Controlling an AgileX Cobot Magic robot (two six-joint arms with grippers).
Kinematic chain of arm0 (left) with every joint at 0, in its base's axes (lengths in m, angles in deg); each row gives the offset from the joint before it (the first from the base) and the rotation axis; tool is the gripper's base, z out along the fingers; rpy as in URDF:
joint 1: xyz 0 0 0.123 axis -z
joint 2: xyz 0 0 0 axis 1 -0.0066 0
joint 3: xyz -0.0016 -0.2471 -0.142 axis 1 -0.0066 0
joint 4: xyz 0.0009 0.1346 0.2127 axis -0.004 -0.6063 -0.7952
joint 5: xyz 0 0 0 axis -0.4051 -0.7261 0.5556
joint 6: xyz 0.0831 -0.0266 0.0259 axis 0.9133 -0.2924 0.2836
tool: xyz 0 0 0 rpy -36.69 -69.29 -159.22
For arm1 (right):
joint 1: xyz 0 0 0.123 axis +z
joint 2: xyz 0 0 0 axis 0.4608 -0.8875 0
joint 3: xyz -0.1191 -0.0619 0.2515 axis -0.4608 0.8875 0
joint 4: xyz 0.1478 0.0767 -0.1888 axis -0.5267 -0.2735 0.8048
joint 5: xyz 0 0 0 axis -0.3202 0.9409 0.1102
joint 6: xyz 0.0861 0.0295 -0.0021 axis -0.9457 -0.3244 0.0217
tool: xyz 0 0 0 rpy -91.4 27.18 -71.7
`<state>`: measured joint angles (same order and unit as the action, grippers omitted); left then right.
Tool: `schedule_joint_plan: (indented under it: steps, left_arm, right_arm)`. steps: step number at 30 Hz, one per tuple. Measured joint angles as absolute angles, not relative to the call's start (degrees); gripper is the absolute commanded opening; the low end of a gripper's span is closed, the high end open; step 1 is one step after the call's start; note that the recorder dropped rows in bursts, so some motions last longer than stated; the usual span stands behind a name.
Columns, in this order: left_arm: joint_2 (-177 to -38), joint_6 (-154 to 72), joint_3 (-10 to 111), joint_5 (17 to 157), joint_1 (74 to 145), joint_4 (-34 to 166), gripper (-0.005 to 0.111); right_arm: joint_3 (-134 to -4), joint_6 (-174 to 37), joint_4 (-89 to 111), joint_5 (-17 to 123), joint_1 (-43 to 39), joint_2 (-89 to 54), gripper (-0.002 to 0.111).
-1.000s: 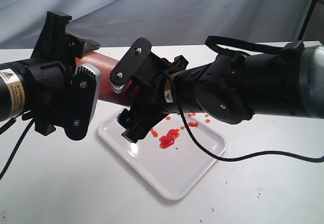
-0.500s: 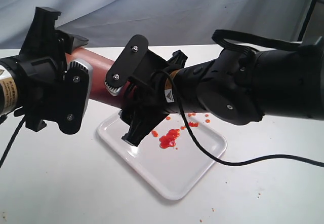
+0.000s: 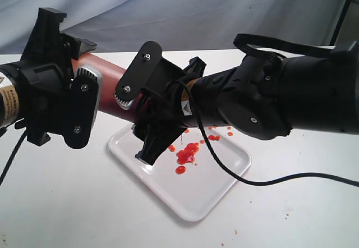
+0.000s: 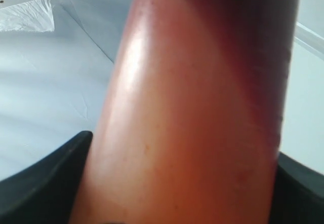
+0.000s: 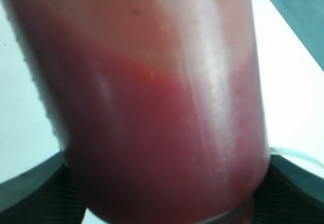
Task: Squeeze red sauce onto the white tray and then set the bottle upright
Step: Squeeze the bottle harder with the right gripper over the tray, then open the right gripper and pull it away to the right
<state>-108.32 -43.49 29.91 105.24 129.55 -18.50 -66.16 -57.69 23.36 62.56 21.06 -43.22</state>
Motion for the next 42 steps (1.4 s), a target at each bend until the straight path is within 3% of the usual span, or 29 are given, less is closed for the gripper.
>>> schedule_joint_plan:
  steps: [3,7,9,20,42]
  left_arm:
    - [-108.3,-43.5,29.9,105.2,129.5,-18.5,0.0]
    - [-108.3,-43.5,29.9,105.3,129.5,-18.4,0.0]
    - [-108.3,-43.5,29.9,105.3,129.5,-18.4,0.0]
    - [-108.3,-44.2,29.9,105.3,129.5,-17.5,0.0]
    - [-108.4,-45.9,30.5,101.8,130.3,-14.4,0.0]
  right_arm:
    - [-66.2,-57.7,23.4,63.0,21.1,-43.2,0.03]
    - [-66.2,-57.7,23.4,63.1,21.1,-43.2,0.08]
    - [-66.2,-57.7,23.2,63.1,21.2,-43.2,0.092]
    - [-66.1,-57.7,22.6,63.9,21.8,-42.3,0.093]
    - [-65.9,-57.3,22.1,63.2,21.6,-26.0,0.092]
